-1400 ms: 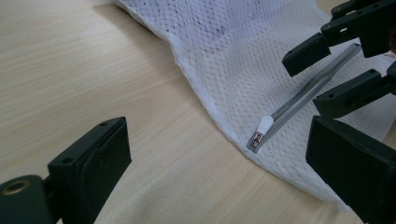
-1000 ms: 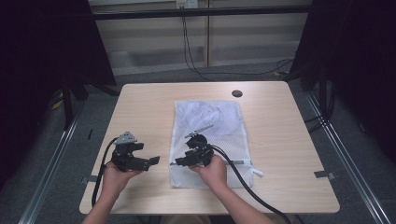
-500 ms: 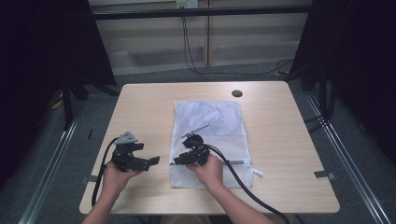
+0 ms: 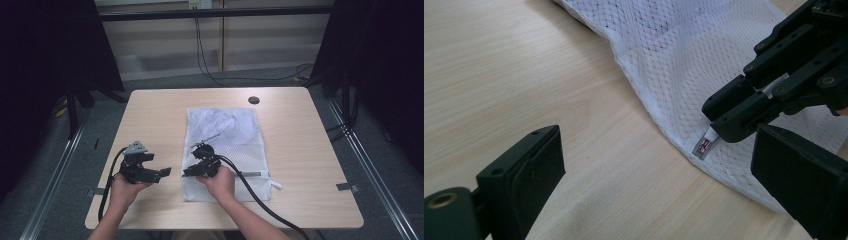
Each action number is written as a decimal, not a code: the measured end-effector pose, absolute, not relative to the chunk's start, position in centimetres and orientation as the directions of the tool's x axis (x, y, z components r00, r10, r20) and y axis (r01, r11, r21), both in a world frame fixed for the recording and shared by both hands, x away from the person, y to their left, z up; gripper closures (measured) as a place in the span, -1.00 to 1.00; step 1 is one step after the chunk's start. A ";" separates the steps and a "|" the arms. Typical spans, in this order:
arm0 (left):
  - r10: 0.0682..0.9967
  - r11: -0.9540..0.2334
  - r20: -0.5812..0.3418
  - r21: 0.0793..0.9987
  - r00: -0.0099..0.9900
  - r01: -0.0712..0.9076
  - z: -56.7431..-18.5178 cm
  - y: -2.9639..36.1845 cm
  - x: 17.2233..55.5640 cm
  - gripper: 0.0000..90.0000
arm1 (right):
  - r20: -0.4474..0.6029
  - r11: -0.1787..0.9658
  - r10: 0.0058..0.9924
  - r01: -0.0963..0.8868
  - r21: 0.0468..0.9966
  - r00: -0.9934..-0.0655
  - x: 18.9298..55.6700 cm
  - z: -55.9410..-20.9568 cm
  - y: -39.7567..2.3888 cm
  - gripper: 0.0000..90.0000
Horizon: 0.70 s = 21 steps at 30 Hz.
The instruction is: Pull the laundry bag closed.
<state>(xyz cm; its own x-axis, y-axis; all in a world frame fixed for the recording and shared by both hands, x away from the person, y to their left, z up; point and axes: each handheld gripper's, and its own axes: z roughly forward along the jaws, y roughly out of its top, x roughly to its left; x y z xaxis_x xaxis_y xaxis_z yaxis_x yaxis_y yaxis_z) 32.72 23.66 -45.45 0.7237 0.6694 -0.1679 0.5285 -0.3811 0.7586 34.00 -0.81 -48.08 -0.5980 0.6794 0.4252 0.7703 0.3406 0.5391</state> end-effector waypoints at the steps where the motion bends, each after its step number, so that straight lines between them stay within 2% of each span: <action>1: 0.669 -0.381 -0.168 0.759 0.724 0.528 -45.4 23.7 32.7 -0.85 | 0.420 0.345 0.678 0.766 0.542 -0.603 34.0 -48.1 -0.8 0.61; 21: 0.666 -0.389 -0.165 0.755 0.727 0.528 -45.5 23.7 32.7 -0.84 | 0.452 0.348 0.672 0.789 0.507 -0.587 34.3 -48.5 0.1 0.82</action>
